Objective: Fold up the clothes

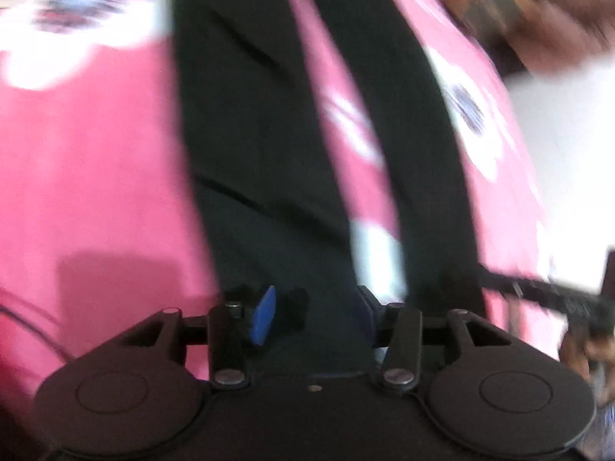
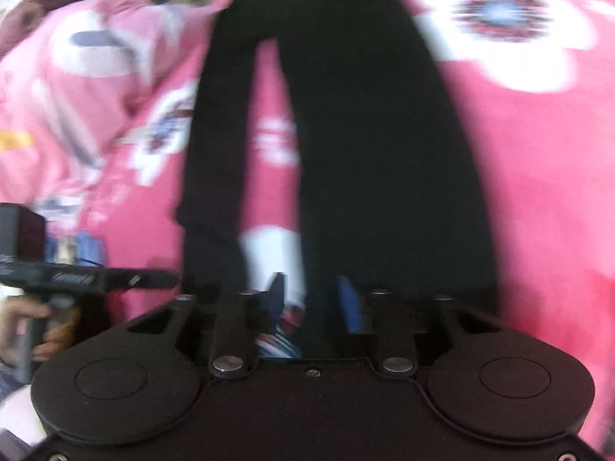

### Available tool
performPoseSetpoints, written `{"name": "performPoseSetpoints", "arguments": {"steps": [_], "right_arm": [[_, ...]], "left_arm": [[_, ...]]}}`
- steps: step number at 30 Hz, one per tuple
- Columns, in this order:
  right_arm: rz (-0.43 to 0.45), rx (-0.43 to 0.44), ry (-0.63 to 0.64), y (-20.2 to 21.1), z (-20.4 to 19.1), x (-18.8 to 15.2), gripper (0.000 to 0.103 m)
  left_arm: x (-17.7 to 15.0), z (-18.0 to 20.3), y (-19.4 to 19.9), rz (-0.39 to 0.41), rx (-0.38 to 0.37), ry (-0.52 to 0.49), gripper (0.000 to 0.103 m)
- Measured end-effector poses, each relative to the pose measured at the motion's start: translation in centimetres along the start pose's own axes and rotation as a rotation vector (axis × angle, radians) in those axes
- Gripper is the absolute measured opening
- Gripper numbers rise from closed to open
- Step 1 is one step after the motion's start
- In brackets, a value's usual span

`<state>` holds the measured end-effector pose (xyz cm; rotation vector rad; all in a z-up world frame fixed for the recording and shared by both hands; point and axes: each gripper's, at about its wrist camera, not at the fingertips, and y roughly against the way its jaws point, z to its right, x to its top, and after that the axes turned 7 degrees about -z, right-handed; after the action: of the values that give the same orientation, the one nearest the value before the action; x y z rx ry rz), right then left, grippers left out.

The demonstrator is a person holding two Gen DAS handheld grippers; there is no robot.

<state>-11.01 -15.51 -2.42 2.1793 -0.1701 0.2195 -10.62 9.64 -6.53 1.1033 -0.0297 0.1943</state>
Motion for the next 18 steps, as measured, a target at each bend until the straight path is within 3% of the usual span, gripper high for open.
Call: {"name": "performPoseSetpoints", "arguments": {"steps": [2, 4, 6, 9, 10, 11, 12, 13, 14, 15, 18], "right_arm": [[-0.045, 0.027, 0.010, -3.9, -1.6, 1.9, 0.051], [-0.097, 0.004, 0.013, -6.5, -2.3, 2.3, 0.051], [-0.165, -0.034, 0.013, -9.3, -2.9, 2.4, 0.051], [-0.207, -0.004, 0.013, -9.8, -3.1, 1.6, 0.055], [-0.238, 0.028, 0.000, -10.1, -2.9, 1.2, 0.062], [-0.239, 0.060, -0.011, -10.2, -2.8, 0.8, 0.064], [-0.232, 0.062, -0.013, -10.1, -2.8, 0.5, 0.063], [-0.211, 0.044, -0.012, -9.8, -2.9, 0.2, 0.048], [-0.201, 0.025, -0.009, -9.5, -2.9, 0.0, 0.015], [-0.188, 0.019, -0.027, -9.3, -2.7, -0.2, 0.005], [-0.186, 0.059, -0.112, -8.9, -1.9, -0.8, 0.003]], "left_arm": [[1.6, -2.7, -0.8, -0.010, -0.030, 0.094, 0.043], [2.1, -4.2, -2.8, -0.064, -0.068, 0.180, 0.043], [1.6, -4.1, -4.0, -0.091, -0.097, 0.168, 0.043], [0.0, -3.3, -5.2, -0.077, -0.131, 0.110, 0.052], [-0.2, -3.1, -5.3, -0.070, -0.141, 0.099, 0.045], [-0.4, -3.0, -5.4, -0.063, -0.151, 0.087, 0.031], [-0.6, -3.5, -5.2, -0.072, -0.167, 0.097, 0.004], [-0.7, -4.0, -5.1, -0.083, -0.184, 0.111, 0.004], [-0.7, -5.0, -4.6, -0.086, -0.191, 0.133, 0.004], [-0.8, -5.4, -4.2, -0.092, -0.193, 0.144, 0.004], [-1.5, -6.5, -3.1, -0.128, -0.206, 0.192, 0.004]]}}
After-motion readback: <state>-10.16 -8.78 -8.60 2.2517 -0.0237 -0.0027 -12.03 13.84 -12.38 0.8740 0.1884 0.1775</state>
